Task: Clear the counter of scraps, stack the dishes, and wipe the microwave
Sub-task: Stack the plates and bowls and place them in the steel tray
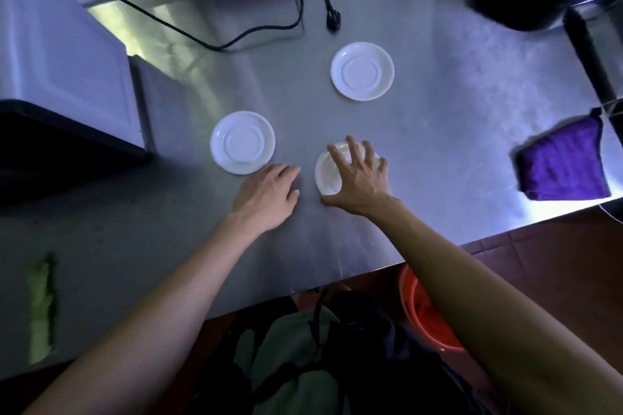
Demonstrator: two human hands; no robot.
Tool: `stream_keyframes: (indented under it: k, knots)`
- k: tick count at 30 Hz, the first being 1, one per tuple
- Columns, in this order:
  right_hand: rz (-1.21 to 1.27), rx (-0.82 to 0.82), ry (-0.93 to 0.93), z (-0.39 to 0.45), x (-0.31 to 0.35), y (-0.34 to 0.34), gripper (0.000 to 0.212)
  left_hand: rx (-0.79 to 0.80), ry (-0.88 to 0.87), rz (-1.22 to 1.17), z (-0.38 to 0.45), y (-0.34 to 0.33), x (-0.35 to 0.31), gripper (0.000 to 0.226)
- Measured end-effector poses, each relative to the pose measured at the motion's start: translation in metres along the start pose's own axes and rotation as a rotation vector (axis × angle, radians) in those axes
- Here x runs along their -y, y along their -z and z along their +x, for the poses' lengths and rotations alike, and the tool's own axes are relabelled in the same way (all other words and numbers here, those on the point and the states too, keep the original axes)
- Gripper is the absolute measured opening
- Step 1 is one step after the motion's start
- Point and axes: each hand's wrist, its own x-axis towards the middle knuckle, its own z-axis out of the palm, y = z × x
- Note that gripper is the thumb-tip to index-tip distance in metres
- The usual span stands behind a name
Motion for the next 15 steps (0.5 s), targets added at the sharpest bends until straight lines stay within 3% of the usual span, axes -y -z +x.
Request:
stream_keyframes:
  k: [8, 15]
  knots:
    - [-0.029, -0.009, 0.031, 0.037, 0.034, 0.015, 0.113, -0.080, 0.067, 0.049, 0.031, 0.017, 0.060, 0.060]
    - [-0.050, -0.026, -0.005, 0.067, 0.059, 0.018, 0.114, -0.033, 0.100, 0.034, 0.069, 0.017, 0.101, 0.097]
